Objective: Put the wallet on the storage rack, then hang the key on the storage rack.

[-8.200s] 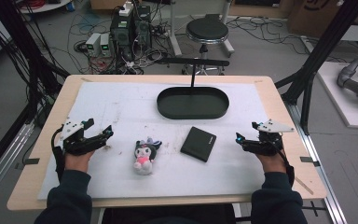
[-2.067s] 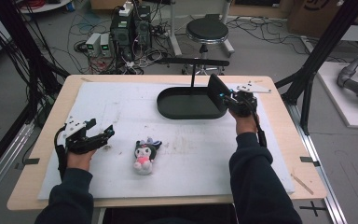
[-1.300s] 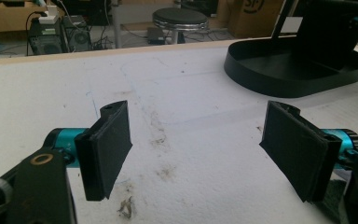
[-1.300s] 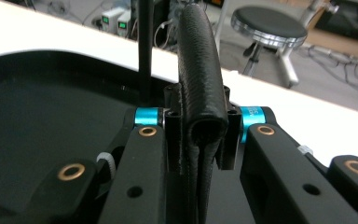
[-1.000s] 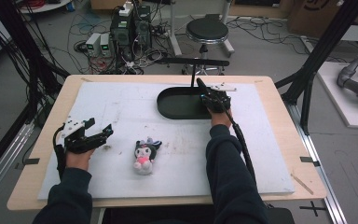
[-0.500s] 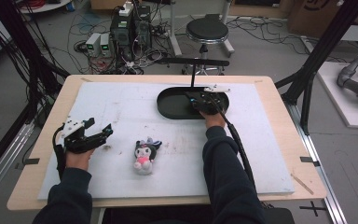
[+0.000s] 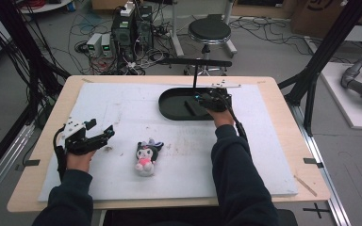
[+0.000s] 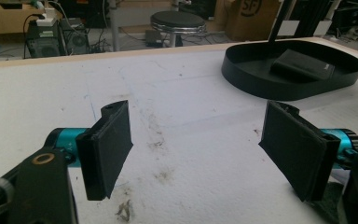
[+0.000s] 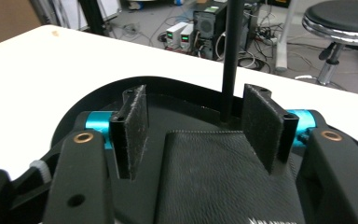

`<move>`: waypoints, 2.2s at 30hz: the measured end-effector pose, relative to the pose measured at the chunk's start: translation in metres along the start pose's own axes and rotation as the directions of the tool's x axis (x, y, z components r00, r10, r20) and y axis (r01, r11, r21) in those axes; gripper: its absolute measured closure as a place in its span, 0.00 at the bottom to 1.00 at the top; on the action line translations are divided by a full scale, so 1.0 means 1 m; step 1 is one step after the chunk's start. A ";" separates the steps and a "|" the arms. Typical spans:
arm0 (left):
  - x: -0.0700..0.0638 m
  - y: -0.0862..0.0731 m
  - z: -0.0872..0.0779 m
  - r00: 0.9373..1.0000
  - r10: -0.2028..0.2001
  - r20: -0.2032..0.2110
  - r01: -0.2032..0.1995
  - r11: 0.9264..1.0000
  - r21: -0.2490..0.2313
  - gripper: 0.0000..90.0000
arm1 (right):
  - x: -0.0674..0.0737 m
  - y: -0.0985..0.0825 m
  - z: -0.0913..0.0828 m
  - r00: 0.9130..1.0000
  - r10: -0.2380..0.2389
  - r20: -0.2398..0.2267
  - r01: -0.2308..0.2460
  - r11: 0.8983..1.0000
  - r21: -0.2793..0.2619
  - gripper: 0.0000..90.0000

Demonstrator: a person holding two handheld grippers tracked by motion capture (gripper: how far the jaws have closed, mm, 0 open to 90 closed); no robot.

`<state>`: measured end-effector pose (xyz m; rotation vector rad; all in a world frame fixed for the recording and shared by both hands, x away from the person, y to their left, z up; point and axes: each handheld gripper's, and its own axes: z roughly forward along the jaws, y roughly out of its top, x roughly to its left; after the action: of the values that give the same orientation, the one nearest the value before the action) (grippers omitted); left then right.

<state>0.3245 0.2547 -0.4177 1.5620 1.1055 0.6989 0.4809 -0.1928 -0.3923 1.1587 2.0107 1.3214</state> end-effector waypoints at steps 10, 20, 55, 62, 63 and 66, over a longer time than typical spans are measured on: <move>-0.007 0.002 0.002 0.999 -0.030 0.036 0.030 1.000 -0.004 0.24 | -0.013 -0.008 -0.075 0.996 -0.084 -0.042 0.086 0.994 0.063 0.27; -0.014 0.002 -0.004 0.999 -0.030 0.031 0.031 0.999 -0.013 0.24 | -0.033 -0.075 -0.146 0.989 -0.135 0.067 0.128 0.987 0.101 0.25; -0.042 0.005 0.003 0.996 -0.034 0.088 0.027 0.996 0.085 0.26 | -0.035 -0.088 -0.151 0.989 -0.124 0.085 0.116 0.989 0.093 0.24; -0.073 0.004 0.008 0.994 -0.036 0.102 0.017 0.985 0.173 0.26 | -0.031 -0.087 -0.156 0.989 -0.130 0.075 0.124 0.989 0.080 0.24; -0.078 0.003 0.010 0.994 -0.036 0.106 0.016 0.982 0.190 0.26 | -0.031 -0.087 -0.156 0.989 -0.130 0.075 0.124 0.989 0.080 0.24; -0.096 -0.002 0.016 0.991 -0.042 0.127 0.008 0.967 0.256 0.26 | -0.031 -0.087 -0.155 0.988 -0.134 0.073 0.128 0.988 0.081 0.25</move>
<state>0.2994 0.1605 -0.4140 1.7814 1.1484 0.4410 0.3477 -0.3131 -0.4066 1.0740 2.0577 1.1273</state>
